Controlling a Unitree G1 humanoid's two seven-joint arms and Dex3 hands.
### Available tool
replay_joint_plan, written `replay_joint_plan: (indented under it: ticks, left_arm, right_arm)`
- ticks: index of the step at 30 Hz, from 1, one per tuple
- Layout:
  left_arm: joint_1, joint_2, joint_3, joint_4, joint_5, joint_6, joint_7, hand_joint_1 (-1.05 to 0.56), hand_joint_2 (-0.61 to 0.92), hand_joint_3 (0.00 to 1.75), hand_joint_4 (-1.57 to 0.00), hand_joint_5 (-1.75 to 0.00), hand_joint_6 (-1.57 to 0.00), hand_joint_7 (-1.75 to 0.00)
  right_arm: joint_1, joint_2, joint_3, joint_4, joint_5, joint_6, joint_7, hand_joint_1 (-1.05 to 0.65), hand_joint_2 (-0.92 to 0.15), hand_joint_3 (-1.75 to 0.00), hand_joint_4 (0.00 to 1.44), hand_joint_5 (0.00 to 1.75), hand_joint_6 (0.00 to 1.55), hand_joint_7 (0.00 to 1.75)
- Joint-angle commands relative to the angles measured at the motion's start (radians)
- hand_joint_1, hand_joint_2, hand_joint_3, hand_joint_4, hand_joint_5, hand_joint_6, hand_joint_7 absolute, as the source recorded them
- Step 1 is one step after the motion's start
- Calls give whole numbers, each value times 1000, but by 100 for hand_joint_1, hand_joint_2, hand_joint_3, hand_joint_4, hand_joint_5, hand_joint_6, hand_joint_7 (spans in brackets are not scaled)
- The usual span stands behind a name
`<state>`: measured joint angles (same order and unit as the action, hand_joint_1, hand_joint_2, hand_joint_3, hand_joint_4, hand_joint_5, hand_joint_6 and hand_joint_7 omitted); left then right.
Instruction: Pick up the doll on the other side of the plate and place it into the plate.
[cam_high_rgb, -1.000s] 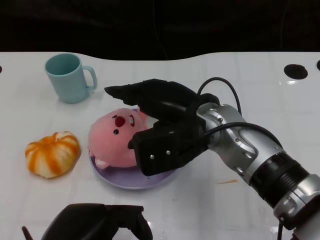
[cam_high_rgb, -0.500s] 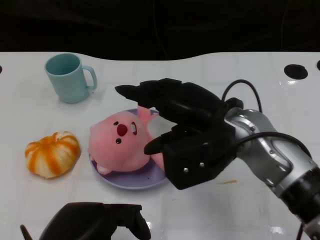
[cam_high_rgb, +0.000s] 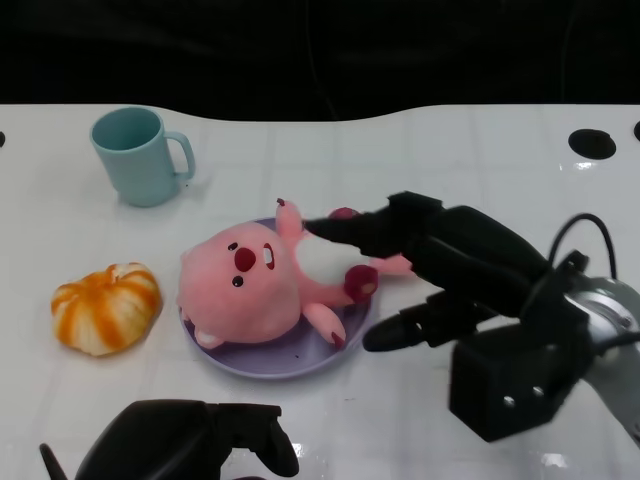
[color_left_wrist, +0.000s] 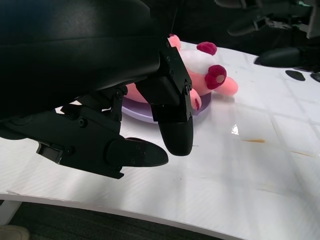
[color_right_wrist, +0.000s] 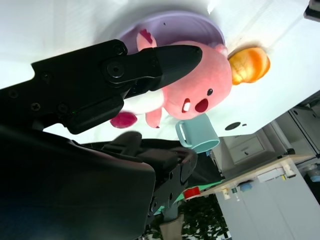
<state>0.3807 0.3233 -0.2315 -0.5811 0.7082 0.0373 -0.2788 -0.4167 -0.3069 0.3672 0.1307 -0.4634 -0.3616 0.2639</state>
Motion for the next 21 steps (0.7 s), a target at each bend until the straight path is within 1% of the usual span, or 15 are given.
replay_joint_plan:
  ticks: [1,4,6,7,8,9,10,11,12,13,14,17,21]
  left_arm:
    - [-1,9,10,5,-6,-5,8,-26,92,29,-71,-146,-79,-79]
    - [-2,9,9,4,-6,1,2,-27,92,30,-69,-151,-78,-81]
    - [-3,9,10,3,-6,3,0,-27,92,30,-69,-151,-78,-81]
    - [-3,8,10,2,-5,4,0,-27,92,30,-69,-151,-78,-81]
    - [-4,10,10,2,-6,3,-1,-27,92,30,-69,-151,-78,-81]
    - [-5,11,11,3,-7,2,-1,-27,92,30,-69,-152,-78,-82]
    - [-6,12,12,4,-8,1,-2,-27,92,30,-69,-152,-78,-82]
    - [-7,12,13,4,-10,1,-2,-27,92,31,-68,-152,-77,-82]
    - [-7,12,13,4,-12,1,-3,-27,92,31,-68,-152,-77,-82]
    - [-8,12,14,5,-12,1,-2,-27,92,31,-68,-152,-78,-82]
    - [-8,11,14,5,-12,2,-3,-27,92,31,-68,-152,-78,-82]
    - [-10,13,16,7,-14,2,-4,-27,92,31,-68,-152,-78,-82]
    - [-12,14,18,4,-15,7,-10,-28,92,32,-67,-150,-77,-82]
  right_arm:
    - [52,-33,-49,-41,50,-14,2,-50,-92,-8,39,93,60,25]
    - [103,-55,-85,-84,79,2,18,-32,-90,-5,56,110,78,36]
    - [134,-67,-106,-113,104,12,31,-25,-90,-4,63,117,85,41]
    - [149,-73,-116,-125,121,13,41,-16,-88,-5,68,128,92,48]
    - [166,-82,-127,-139,137,15,52,-12,-87,-9,71,132,95,55]
    - [179,-89,-137,-150,148,17,61,-10,-78,-26,75,131,96,62]
    - [195,-96,-147,-161,155,18,67,-8,-63,-56,78,129,96,66]
    - [213,-103,-158,-175,166,26,75,-6,-48,-89,84,132,98,73]
    - [224,-106,-165,-185,174,33,80,-6,-42,-104,87,135,99,78]
    - [246,-110,-174,-204,181,43,85,-5,-38,-111,88,136,99,81]
    - [268,-116,-185,-229,186,58,93,-5,-37,-120,87,148,95,92]
    - [330,-138,-214,-307,206,101,119,-4,-40,-125,79,168,84,116]
    - [388,-159,-244,-401,243,177,165,-4,-41,-127,76,174,76,131]
